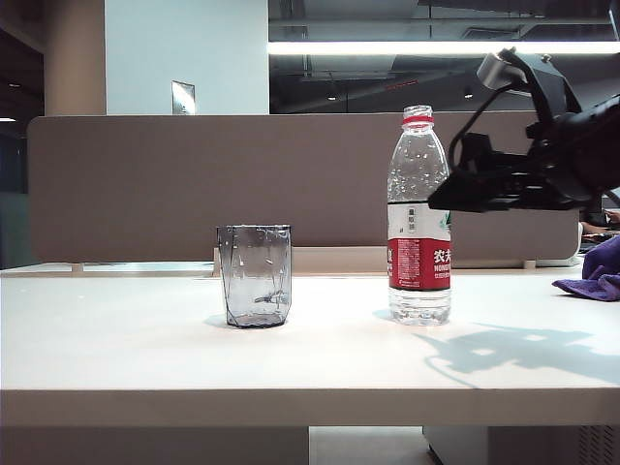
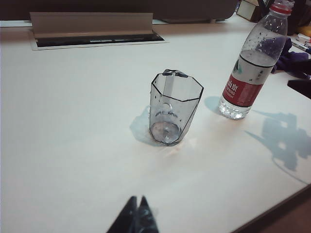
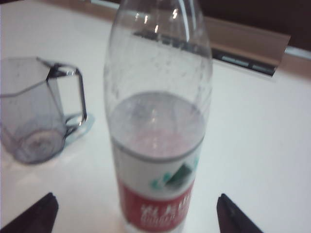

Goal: Pick up the mineral water bottle on the table and pour a little water into the mug.

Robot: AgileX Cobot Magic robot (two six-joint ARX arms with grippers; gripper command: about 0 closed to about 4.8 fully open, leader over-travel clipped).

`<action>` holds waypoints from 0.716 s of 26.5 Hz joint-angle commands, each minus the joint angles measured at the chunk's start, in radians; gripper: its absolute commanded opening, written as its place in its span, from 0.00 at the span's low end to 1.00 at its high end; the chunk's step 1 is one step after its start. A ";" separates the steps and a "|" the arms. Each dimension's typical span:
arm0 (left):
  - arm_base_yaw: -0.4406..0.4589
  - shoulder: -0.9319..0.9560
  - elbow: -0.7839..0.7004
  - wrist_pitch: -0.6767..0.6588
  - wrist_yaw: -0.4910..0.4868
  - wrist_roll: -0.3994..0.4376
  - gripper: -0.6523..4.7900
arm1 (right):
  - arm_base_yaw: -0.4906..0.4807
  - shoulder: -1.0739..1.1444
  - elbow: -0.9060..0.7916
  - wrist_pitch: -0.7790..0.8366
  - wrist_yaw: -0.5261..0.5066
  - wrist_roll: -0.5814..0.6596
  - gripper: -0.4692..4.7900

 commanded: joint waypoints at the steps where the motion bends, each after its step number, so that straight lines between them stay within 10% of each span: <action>1: 0.000 0.000 0.003 0.013 0.000 0.000 0.11 | 0.001 0.046 0.032 0.060 0.016 0.013 1.00; 19: 0.000 0.000 0.003 0.024 0.000 0.000 0.11 | 0.029 0.287 0.198 0.158 -0.030 0.091 1.00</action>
